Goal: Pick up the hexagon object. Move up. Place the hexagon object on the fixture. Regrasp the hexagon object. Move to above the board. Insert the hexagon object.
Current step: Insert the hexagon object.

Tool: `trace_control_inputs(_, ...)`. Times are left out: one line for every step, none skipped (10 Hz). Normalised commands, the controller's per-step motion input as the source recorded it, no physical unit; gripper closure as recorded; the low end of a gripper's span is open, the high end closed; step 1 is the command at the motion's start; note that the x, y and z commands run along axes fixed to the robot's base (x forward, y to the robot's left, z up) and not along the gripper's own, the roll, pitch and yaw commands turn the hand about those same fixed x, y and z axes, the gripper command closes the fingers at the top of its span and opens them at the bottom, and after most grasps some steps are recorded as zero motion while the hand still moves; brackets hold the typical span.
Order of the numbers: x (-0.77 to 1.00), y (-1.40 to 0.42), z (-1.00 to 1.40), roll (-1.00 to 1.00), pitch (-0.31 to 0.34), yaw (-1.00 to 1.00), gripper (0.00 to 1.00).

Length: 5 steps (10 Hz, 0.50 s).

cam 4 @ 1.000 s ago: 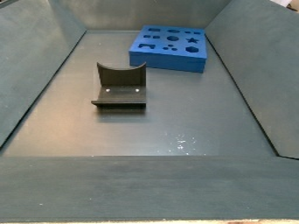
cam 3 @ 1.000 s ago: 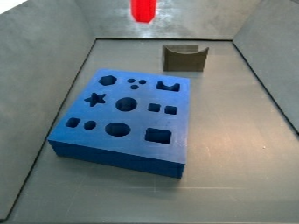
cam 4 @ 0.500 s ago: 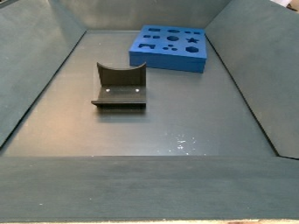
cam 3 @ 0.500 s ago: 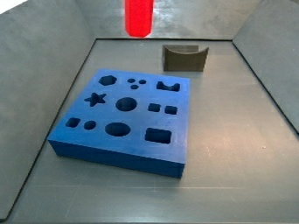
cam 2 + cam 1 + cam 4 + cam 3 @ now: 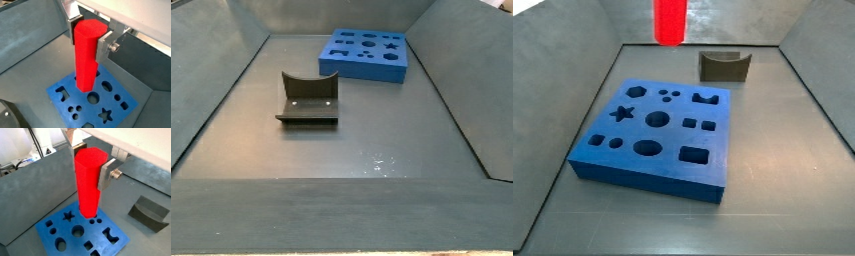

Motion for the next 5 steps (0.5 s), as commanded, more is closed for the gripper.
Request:
trace_control_inputs(0.0,0.0,-0.02,-0.03,-0.007,0.0,1.0)
trace_control_inputs(-0.11,0.19,0.0,-0.1,-0.019,-0.1,1.0)
trace_control_inputs(-0.57,0.43,-0.01,-0.16,-0.041,-0.25,1.0)
trace_control_inputs(-0.79,0.4,-0.07,-0.12,-0.041,-0.26,1.0)
trace_control_inputs(-0.83,0.37,-0.11,-0.14,-0.043,-0.26,1.0)
